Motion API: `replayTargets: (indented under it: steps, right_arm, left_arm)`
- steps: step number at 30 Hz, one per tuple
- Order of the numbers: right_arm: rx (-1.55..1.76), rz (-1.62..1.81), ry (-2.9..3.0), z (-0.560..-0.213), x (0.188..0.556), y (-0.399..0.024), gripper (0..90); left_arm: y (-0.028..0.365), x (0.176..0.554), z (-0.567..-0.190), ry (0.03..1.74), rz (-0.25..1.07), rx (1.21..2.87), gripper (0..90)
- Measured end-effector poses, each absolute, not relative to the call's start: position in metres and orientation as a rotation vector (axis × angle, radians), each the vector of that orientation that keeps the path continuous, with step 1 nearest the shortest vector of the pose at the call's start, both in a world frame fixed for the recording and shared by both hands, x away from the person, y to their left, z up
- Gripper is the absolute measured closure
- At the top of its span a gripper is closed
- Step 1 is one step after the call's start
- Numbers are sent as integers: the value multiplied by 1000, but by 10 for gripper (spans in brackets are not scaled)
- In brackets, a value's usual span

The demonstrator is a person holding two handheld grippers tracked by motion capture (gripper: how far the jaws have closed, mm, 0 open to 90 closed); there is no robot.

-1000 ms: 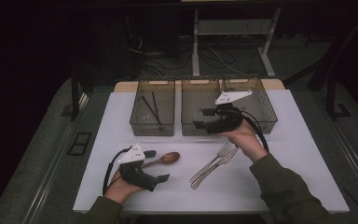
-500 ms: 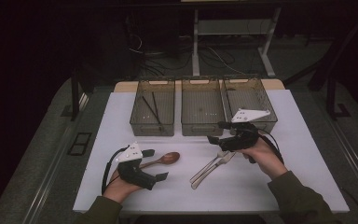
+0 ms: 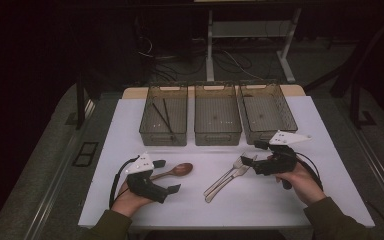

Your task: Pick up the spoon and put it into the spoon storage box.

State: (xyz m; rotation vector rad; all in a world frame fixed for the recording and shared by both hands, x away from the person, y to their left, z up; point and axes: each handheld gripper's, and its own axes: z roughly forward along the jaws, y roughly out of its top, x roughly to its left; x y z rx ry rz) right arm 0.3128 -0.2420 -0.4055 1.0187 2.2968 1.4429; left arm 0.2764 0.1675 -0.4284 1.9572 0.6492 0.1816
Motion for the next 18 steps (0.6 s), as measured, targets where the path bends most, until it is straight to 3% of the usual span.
replayTargets:
  steps: [18]
  right_arm:
    - [1048,1391,2256,-426,275,-287,172]
  left_arm:
    - [164,278,-430,650,194,1978,0]
